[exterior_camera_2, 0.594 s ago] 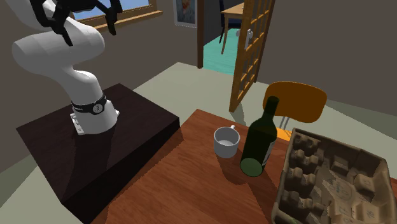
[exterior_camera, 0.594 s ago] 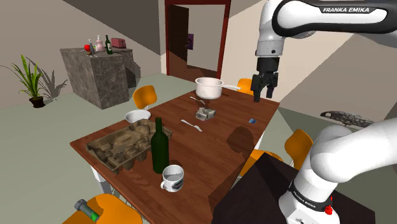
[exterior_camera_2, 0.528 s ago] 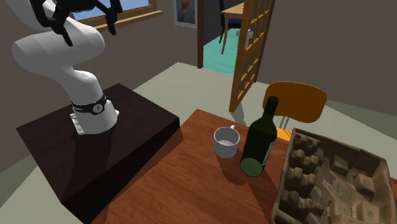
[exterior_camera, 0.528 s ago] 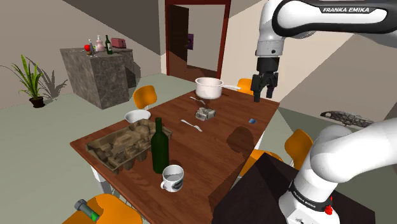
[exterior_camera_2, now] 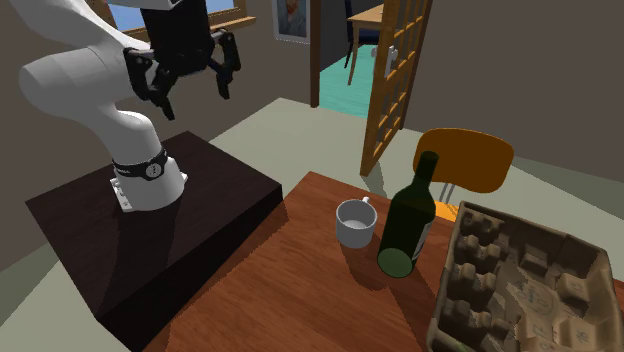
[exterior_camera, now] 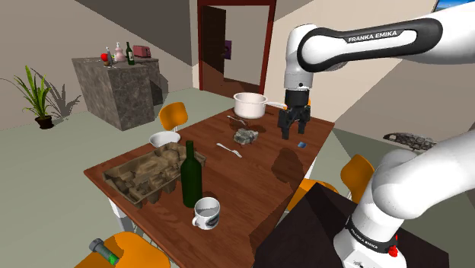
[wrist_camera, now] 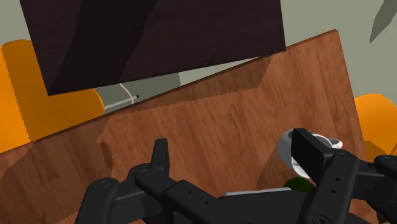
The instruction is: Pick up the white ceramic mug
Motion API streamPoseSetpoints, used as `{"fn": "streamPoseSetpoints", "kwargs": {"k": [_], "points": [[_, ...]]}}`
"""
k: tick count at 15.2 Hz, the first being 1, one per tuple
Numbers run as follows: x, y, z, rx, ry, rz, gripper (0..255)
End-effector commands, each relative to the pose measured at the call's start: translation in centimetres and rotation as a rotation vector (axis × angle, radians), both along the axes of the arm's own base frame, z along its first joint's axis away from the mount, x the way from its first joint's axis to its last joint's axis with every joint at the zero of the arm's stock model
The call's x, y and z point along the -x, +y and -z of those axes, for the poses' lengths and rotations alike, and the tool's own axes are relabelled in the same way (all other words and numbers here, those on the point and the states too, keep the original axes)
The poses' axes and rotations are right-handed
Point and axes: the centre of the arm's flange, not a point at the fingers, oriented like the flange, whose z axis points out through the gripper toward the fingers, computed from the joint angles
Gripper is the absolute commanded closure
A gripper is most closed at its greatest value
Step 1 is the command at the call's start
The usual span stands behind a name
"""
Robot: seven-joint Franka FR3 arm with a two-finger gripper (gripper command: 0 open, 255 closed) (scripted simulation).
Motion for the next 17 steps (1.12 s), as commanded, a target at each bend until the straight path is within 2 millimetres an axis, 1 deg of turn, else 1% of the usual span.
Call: {"fn": "streamPoseSetpoints", "kwargs": {"k": [1,17], "points": [[-1.2,1.5,2.1,-0.003,0.002,-0.001,0],[-10.9,10.9,18.5,-0.023,0.03,-0.013,0]]}}
